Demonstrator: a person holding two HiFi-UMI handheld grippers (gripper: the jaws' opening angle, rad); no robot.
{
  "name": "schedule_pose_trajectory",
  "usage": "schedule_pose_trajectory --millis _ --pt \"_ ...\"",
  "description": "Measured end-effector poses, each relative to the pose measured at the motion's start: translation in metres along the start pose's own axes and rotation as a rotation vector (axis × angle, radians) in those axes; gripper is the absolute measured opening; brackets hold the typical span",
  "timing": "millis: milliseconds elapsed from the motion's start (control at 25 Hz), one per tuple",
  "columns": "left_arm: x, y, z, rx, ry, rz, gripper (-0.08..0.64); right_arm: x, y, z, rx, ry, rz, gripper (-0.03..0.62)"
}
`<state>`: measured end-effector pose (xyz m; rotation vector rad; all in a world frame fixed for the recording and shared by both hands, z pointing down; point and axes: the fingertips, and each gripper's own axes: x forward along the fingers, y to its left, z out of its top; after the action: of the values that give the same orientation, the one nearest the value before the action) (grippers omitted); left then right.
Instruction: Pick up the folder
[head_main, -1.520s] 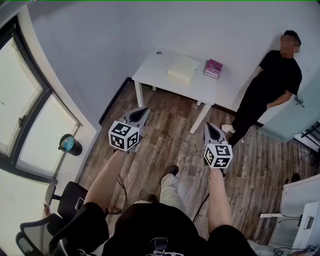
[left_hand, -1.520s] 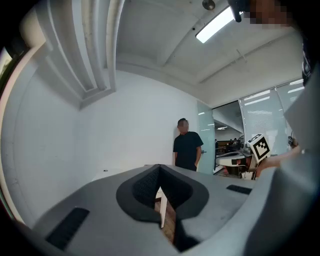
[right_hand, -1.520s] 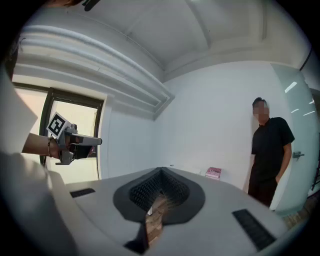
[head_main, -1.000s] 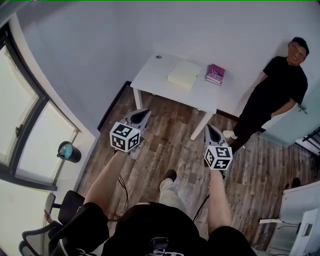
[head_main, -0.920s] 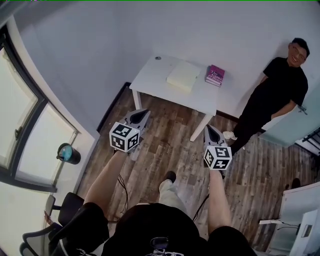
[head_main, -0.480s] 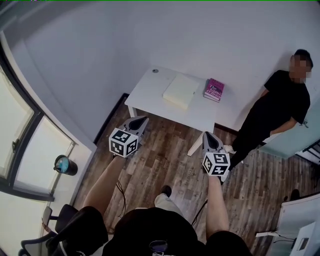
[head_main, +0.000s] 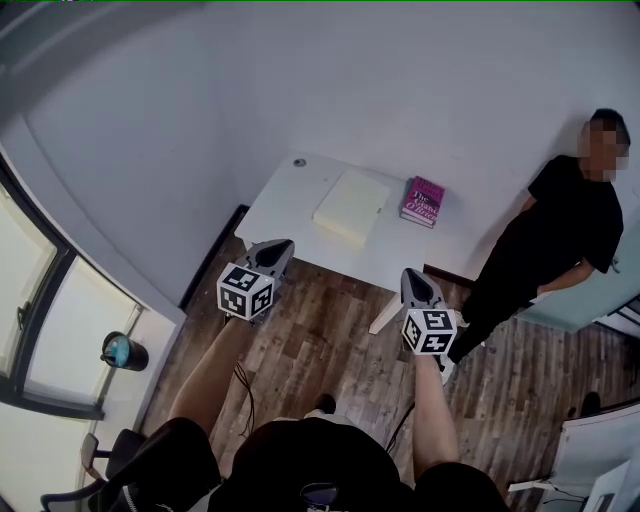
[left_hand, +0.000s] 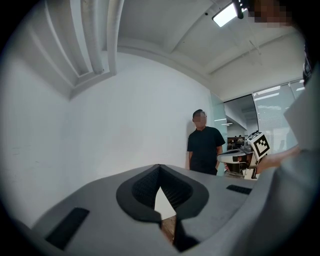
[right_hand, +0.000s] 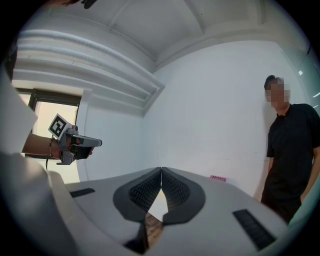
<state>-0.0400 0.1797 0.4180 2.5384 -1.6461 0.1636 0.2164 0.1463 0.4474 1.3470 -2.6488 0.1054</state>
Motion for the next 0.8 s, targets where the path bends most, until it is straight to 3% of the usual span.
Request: schedule_pose_trajectory --millis 800 --pt "0.088 0.040 -0.008 -0.023 0.022 0.003 0.020 0.082 -0.053 -0.003 0.018 0.004 0.015 0.025"
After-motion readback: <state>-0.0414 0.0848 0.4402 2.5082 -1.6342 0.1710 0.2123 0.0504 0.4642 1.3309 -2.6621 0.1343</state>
